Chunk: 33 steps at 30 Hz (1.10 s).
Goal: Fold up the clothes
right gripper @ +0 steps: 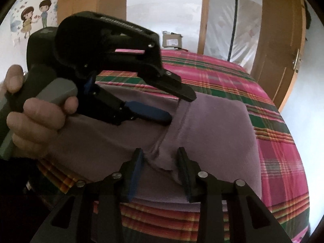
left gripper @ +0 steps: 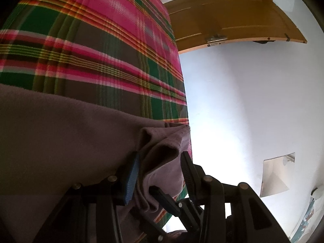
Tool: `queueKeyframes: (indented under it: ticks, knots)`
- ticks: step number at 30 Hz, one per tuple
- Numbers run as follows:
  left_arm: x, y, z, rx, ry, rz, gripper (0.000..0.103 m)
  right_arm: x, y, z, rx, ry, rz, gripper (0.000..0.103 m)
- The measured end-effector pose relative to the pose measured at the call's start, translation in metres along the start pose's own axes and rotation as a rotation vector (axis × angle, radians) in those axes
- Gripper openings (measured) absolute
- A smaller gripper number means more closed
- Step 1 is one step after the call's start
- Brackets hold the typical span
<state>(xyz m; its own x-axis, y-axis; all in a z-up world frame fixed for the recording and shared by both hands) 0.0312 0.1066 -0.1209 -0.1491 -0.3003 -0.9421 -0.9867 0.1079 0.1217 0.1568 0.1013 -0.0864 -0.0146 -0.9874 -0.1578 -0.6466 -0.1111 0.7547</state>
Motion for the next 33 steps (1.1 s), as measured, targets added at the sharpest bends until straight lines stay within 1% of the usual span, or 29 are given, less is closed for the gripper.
queueKeyframes:
  ticks: [2,3,6,9,14,15,16,18,20,22,24,26,29,30,32,33]
  knots:
    - [-0.001,-0.001,0.0,0.006,0.007,-0.001,0.043,-0.002,0.001,-0.001,-0.003,-0.001,0.008,0.022]
    - [-0.001,-0.002,0.0,0.012,0.01,-0.006,0.044,-0.004,0.001,-0.003,-0.007,-0.006,0.012,0.015]
    - [0.002,-0.002,0.0,0.031,0.022,-0.025,0.044,-0.007,0.006,-0.006,-0.023,-0.01,0.024,0.011]
    - [0.001,-0.001,-0.002,0.023,0.019,-0.042,0.045,-0.01,0.009,-0.012,-0.034,-0.008,0.032,0.011]
    - [0.003,0.002,-0.004,0.034,0.0,-0.076,0.045,-0.009,0.016,-0.031,-0.067,0.024,0.053,0.011]
    - [0.001,0.002,-0.004,0.039,-0.003,-0.077,0.045,-0.008,0.018,-0.032,-0.07,0.028,0.053,0.011]
    - [-0.003,0.009,-0.002,0.037,-0.009,-0.077,0.045,-0.007,0.02,-0.032,-0.072,0.032,0.052,0.011]
    - [-0.011,0.007,-0.007,0.04,-0.021,-0.054,0.045,-0.004,0.023,-0.032,-0.074,0.043,0.048,0.011]
    - [-0.013,0.011,-0.005,0.044,-0.016,-0.038,0.045,0.001,0.023,-0.034,-0.077,0.054,0.038,0.011]
    - [-0.01,0.015,-0.009,0.021,0.011,-0.036,0.045,0.006,0.025,-0.036,-0.082,0.065,0.03,0.011]
    - [-0.006,0.018,-0.014,0.003,0.032,-0.033,0.04,0.01,0.027,-0.038,-0.084,0.075,0.025,0.011]
    - [-0.006,0.018,-0.02,-0.005,0.032,-0.033,0.032,0.015,0.028,-0.038,-0.085,0.082,0.021,0.011]
    - [-0.008,0.024,-0.027,-0.026,0.062,0.0,0.024,0.021,0.029,-0.038,-0.084,0.096,0.017,0.011]
    - [-0.009,0.025,-0.029,-0.033,0.065,0.008,0.023,0.023,0.03,-0.038,-0.084,0.101,0.017,0.011]
    - [-0.008,0.015,-0.044,-0.045,0.067,0.005,0.021,0.028,0.031,-0.037,-0.083,0.114,0.015,0.011]
    - [-0.008,0.015,-0.049,-0.053,0.068,0.003,0.02,0.032,0.032,-0.038,-0.086,0.123,0.014,0.011]
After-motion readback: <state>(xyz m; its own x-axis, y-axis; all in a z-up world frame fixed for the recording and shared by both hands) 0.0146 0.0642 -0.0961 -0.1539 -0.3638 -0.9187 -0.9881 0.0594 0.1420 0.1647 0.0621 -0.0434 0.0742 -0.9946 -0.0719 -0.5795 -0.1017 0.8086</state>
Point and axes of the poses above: each gripper's, at about its wrist camera, not at the fingertips, and z roughly the way its jaws point, x to its left, y to its top, the point moved 8 cm from there along z, roughly the way its jaws point, and after that the axes turned 10 degrees about -y, right-handed, at the moved point
